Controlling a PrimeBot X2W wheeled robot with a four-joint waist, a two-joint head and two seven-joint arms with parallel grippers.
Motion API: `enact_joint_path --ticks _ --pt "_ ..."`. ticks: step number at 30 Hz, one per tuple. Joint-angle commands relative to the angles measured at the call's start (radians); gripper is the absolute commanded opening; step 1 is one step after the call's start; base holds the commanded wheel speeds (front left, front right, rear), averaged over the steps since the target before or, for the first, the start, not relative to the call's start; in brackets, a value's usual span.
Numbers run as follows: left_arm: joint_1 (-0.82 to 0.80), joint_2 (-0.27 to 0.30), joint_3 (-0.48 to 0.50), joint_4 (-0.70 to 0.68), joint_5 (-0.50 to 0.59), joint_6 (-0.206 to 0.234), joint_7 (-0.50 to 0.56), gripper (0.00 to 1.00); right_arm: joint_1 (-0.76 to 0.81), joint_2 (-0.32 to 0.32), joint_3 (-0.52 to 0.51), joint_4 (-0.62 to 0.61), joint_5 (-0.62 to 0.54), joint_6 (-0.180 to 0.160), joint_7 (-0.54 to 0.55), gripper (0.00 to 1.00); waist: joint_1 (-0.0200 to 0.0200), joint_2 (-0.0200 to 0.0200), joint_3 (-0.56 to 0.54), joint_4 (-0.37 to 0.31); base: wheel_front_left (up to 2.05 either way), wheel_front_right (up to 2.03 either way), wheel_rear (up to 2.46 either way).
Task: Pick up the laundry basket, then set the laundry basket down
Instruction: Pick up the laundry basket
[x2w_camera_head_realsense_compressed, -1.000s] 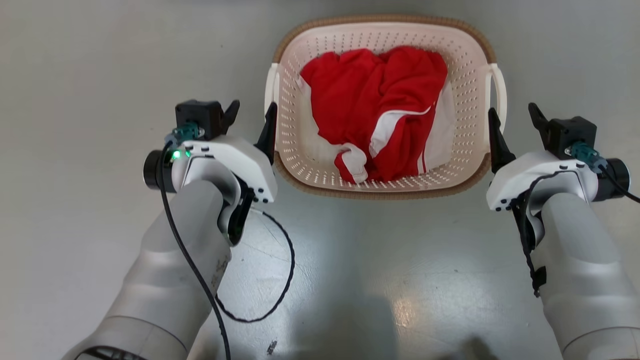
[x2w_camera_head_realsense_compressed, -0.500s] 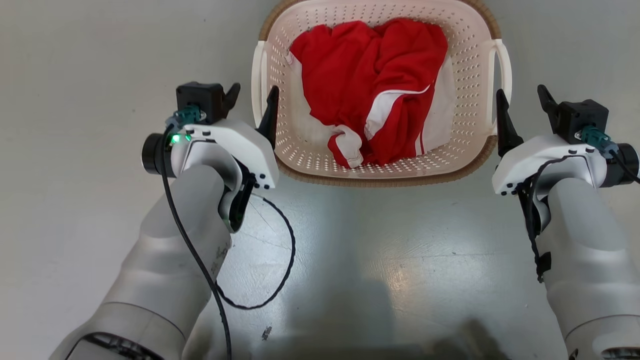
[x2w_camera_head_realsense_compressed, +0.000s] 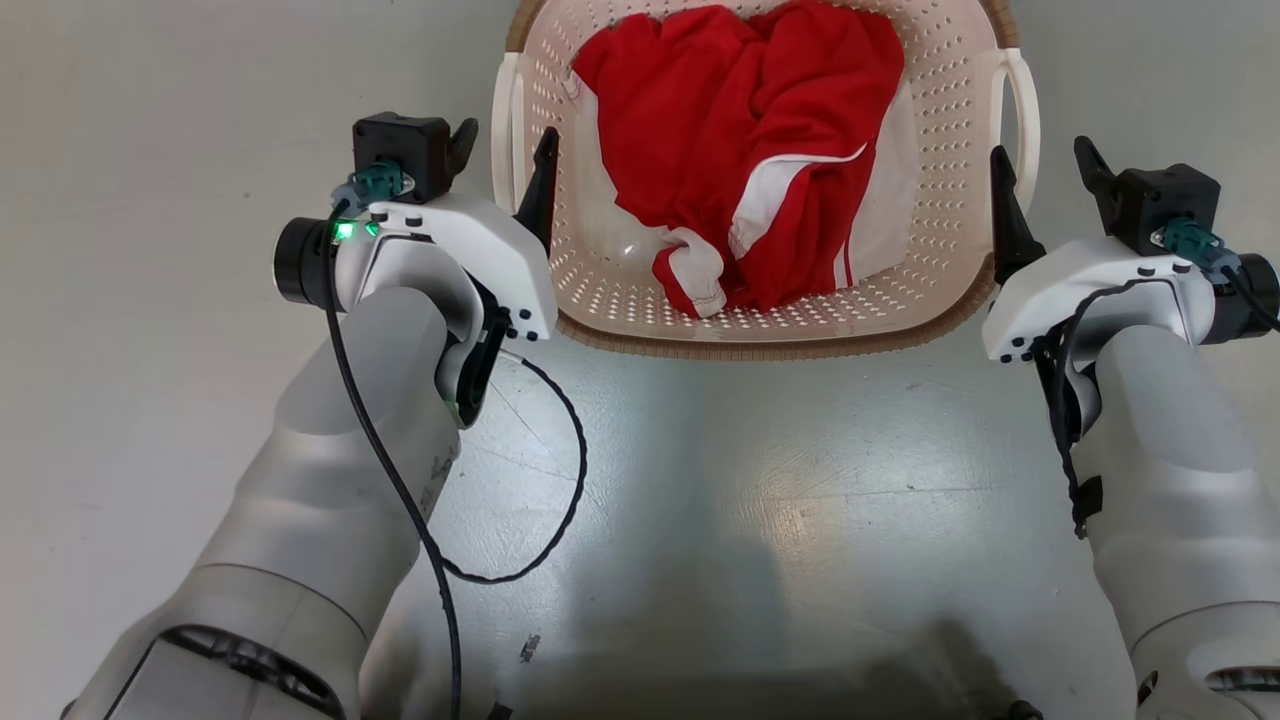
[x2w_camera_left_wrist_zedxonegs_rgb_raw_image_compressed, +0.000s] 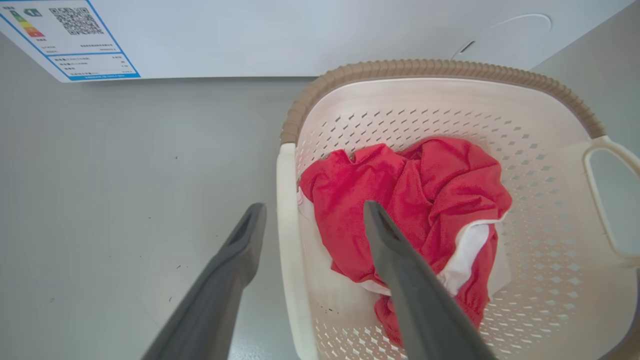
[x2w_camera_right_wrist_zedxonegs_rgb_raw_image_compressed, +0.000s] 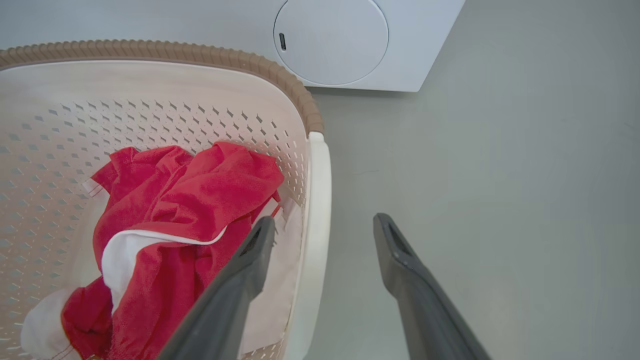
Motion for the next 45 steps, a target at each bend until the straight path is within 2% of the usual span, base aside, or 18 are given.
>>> enact_joint_path --ticks 1,20,34,45 --pt "-0.007 0.022 0.009 -0.002 -0.009 0.003 -0.005 1.0 0.011 0.011 0.02 -0.004 -0.01 0.006 -0.011 1.0 0.0 0.0 0.003 -0.001 0.0 0.0 0.0" --pt "-0.104 0.022 -0.087 0.1 -0.09 0.016 0.033 1.0 -0.07 0.011 0.033 0.058 -0.042 0.006 -0.011 1.0 0.0 0.0 0.056 -0.001 0.0 0.0 0.0" --pt "-0.164 0.022 -0.16 0.129 -0.137 0.012 0.136 1.0 -0.162 0.011 0.023 0.198 -0.052 0.006 0.027 1.0 0.0 0.0 0.075 -0.005 0.0 0.0 0.0" --pt "-0.171 0.022 -0.221 0.122 -0.168 0.031 0.193 1.0 -0.21 0.011 0.039 0.26 -0.035 0.006 0.038 1.0 0.0 0.0 0.074 -0.008 0.0 0.0 0.0"
